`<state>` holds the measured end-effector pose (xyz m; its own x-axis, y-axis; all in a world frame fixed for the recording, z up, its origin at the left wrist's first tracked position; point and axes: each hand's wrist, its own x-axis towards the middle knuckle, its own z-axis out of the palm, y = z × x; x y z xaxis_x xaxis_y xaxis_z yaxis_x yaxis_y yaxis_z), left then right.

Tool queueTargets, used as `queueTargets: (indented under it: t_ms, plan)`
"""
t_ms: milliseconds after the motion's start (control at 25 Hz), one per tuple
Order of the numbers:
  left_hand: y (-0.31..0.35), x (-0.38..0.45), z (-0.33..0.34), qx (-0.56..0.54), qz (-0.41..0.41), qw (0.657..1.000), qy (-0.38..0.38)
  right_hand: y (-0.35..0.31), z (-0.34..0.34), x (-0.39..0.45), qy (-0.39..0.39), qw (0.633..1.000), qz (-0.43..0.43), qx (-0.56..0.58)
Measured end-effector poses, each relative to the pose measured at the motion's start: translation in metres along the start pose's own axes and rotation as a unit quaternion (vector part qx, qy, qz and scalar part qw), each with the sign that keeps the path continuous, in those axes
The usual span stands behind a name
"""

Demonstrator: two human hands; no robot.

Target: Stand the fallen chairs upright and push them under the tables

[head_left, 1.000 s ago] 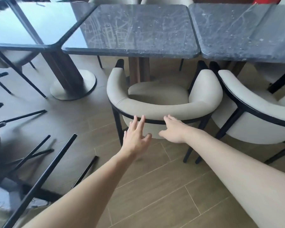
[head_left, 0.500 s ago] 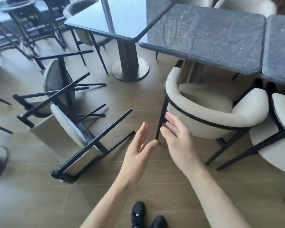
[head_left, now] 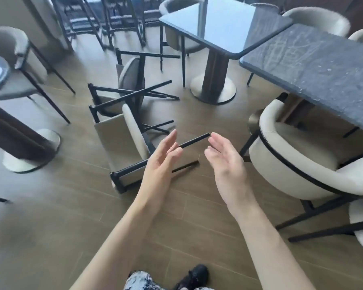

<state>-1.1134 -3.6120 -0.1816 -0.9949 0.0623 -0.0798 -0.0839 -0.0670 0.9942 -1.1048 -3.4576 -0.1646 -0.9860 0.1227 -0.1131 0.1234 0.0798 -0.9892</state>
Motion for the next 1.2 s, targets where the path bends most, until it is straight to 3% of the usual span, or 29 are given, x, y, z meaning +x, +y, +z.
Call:
queueTargets:
  t_ms: [320,560,880,1200]
  plan:
    - [0.035,-0.051,-0.156,0.009,0.051,0.997,0.054,-0.024,0.148,-0.046,-0.055,0.998,-0.006,0.012]
    - [0.041,-0.093,-0.296,-0.006,0.044,0.993,0.106,-0.041,0.3,-0.07,-0.108,0.994,-0.021,0.025]
    - [0.059,-0.095,-0.401,-0.016,0.043,0.988,0.145,-0.05,0.416,-0.08,-0.164,0.986,-0.008,0.028]
    - [0.066,-0.041,-0.481,0.01,0.088,0.983,0.16,-0.055,0.505,-0.029,-0.169,0.985,-0.013,0.036]
